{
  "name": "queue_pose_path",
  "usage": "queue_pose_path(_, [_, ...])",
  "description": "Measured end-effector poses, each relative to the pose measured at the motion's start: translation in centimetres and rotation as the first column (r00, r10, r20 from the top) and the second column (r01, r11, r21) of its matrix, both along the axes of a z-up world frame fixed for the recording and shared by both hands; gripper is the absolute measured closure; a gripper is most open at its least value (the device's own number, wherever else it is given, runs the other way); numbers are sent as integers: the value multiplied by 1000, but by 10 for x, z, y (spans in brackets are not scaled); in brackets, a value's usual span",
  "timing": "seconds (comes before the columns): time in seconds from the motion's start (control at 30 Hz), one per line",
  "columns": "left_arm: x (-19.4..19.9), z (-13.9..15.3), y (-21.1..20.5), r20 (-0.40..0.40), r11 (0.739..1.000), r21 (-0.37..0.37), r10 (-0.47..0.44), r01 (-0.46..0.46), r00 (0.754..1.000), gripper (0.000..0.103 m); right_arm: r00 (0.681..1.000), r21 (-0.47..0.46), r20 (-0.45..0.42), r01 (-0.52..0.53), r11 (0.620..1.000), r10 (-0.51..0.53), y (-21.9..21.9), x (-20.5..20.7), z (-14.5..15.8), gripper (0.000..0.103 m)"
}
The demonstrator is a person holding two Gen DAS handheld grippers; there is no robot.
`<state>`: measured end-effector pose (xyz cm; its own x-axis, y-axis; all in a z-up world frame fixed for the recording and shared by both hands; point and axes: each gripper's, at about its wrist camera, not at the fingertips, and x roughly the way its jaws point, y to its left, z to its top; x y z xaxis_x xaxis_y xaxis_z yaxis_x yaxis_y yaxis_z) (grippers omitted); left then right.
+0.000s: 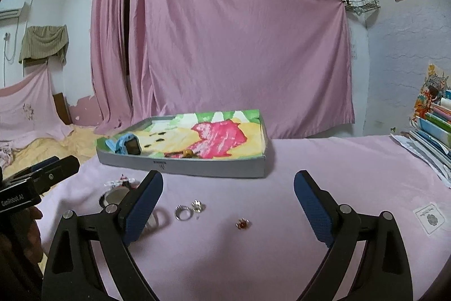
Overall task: Organize jewelry
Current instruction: 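Withdraw both tools and move them toward the white holder and red-gem ring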
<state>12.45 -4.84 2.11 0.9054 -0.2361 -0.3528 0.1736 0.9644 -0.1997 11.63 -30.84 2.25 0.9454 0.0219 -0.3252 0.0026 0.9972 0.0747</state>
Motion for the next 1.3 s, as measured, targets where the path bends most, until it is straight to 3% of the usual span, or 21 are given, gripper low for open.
queue_pose_path(0.57, [7, -24, -23, -151, 988, 35, -147, 154, 978, 1, 979, 15, -202, -6, 1000, 9, -12, 22, -21, 13])
queue_pose_path(0.77, [6, -26, -35, -166, 972, 71, -209, 223, 964, 3, 953, 36, -298, -52, 998, 61, -12, 38, -28, 34])
queue_pose_path(0.83, [7, -27, -39, -179, 966, 78, -229, 246, 957, 13, 942, 60, -327, -64, 996, 80, -14, 43, -31, 43])
queue_pose_path(0.93, [10, -29, -44, -201, 960, 88, -245, 266, 949, 19, 930, 69, -356, -72, 995, 91, -13, 48, -35, 54])
queue_pose_path(1.07, [13, -32, -51, -228, 953, 103, -257, 285, 939, 26, 920, 66, -381, -76, 995, 96, -11, 54, -38, 56])
queue_pose_path(1.17, [14, -34, -54, -242, 949, 108, -263, 295, 934, 30, 912, 65, -398, -84, 994, 103, -8, 59, -39, 64])
queue_pose_path(1.3, [17, -37, -59, -263, 944, 117, -270, 308, 926, 37, 901, 69, -420, -88, 994, 109, -7, 63, -42, 64])
